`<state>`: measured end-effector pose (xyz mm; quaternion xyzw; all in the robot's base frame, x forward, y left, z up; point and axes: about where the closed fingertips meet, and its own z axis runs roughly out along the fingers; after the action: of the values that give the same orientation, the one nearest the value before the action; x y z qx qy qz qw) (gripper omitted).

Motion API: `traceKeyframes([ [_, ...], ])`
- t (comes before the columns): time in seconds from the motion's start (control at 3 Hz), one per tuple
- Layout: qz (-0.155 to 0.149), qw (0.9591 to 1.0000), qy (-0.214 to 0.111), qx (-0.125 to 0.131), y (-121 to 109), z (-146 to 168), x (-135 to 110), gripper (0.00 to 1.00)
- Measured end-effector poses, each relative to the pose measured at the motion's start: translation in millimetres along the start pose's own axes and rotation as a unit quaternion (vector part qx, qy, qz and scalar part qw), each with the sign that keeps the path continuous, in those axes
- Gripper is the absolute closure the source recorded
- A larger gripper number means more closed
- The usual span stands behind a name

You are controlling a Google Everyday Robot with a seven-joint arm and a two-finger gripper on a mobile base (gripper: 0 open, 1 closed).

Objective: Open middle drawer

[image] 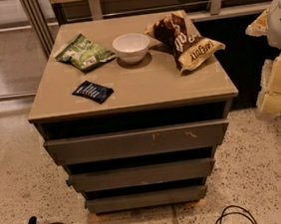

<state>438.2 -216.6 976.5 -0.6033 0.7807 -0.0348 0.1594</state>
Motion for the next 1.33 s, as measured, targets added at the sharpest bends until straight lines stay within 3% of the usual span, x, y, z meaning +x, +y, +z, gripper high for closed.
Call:
traceKeyframes([
  [0.67,-0.001,0.9998,-0.016,-0.010,11,16,3,0.00],
  [1.0,-0.005,0.9983,-0.049,-0.030,29,52,9,0.00],
  [1.33,-0.008,0.9957,-0.087,-0.033,50,88,18,0.00],
])
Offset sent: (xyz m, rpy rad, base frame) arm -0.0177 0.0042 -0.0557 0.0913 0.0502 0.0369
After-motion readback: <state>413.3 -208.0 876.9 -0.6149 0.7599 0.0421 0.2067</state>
